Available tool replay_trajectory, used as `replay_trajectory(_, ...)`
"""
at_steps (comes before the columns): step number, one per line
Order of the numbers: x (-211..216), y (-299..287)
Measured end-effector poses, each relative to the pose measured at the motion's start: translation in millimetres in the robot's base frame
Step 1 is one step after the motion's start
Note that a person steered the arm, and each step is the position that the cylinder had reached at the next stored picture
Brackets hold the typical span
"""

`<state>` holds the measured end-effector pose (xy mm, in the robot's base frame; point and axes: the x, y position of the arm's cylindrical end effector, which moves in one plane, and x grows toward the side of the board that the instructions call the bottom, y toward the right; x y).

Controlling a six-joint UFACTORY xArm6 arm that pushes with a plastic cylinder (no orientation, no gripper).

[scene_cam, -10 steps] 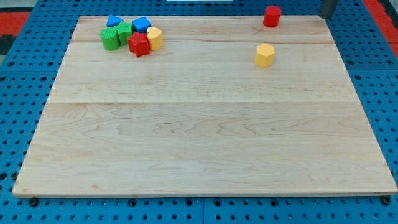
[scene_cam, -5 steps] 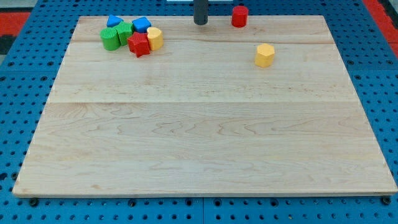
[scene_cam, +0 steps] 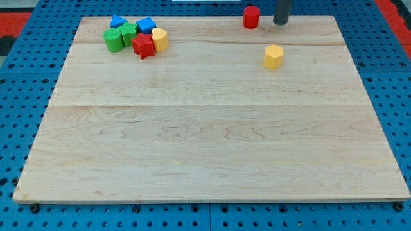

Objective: Push the red circle to the top center

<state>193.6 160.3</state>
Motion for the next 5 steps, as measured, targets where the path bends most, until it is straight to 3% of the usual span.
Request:
replay_trajectory(1,-2.3,-2.4)
replay_trajectory(2,8.6,-51.2)
replay_trajectory(3,60.4,-81.4)
replay_trajectory(4,74.0,-122.1)
replay_trajectory(5,1.3,-159.5)
